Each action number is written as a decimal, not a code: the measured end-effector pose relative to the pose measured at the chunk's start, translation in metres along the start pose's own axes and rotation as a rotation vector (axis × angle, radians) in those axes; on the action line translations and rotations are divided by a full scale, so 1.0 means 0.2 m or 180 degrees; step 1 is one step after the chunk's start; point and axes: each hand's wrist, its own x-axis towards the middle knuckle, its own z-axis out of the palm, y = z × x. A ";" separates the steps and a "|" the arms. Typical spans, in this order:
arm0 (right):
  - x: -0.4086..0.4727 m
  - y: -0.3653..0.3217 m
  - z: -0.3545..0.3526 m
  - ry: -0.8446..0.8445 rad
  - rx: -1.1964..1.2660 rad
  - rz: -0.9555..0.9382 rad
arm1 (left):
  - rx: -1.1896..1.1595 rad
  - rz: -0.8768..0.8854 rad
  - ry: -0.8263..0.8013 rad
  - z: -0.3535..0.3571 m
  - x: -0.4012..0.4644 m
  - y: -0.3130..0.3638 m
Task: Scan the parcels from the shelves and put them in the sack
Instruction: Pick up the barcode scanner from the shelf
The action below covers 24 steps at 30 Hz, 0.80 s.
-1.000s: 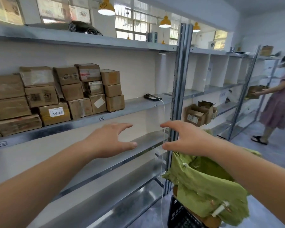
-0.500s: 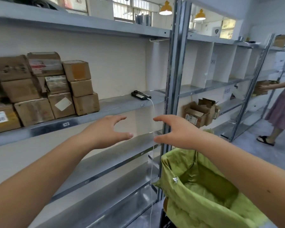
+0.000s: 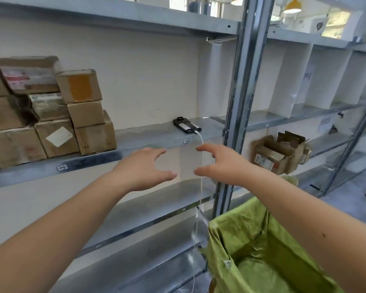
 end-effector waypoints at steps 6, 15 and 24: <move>0.30 0.07 0.01 0.0004 -0.0007 0.0000 | -0.0026 -0.0046 0.0031 0.00 0.31 -0.05; 0.87 0.15 0.04 0.0164 -0.0347 0.0165 | -0.0071 -0.0028 0.0040 -0.04 0.90 -0.12; 1.44 0.26 0.15 0.0194 -0.0656 0.0339 | 0.0225 -0.0237 0.0033 -0.01 1.28 -0.21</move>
